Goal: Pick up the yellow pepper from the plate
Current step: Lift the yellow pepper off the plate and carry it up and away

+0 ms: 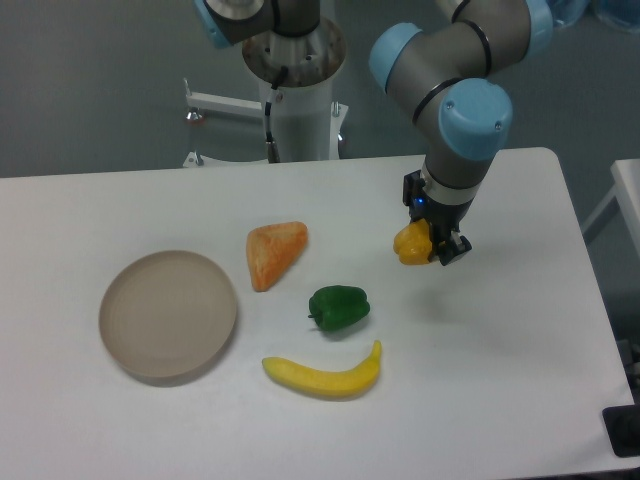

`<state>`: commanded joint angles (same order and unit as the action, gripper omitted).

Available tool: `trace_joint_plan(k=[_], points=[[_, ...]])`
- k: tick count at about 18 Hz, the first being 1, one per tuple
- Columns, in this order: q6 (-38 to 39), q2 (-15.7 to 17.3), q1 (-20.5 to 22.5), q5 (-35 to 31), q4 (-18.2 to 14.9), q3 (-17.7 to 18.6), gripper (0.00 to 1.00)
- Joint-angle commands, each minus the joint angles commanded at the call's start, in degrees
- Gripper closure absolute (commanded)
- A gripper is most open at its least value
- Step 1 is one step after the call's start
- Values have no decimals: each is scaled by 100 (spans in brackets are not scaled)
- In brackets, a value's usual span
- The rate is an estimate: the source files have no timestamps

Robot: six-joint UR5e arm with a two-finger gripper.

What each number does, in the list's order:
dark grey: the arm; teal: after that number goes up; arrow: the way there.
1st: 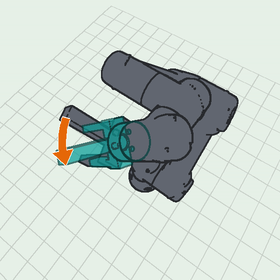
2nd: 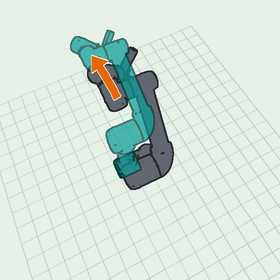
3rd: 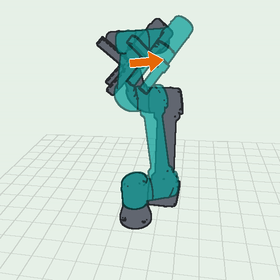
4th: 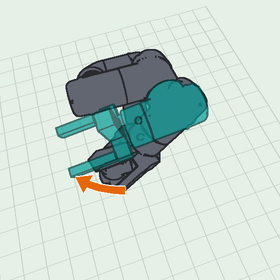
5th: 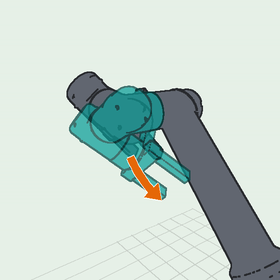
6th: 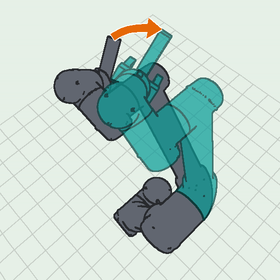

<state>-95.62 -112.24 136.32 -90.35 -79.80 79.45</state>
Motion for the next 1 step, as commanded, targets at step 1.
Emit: trace_joint_plan(k=[1], points=[[0,0,0,-35,0,0,97]])
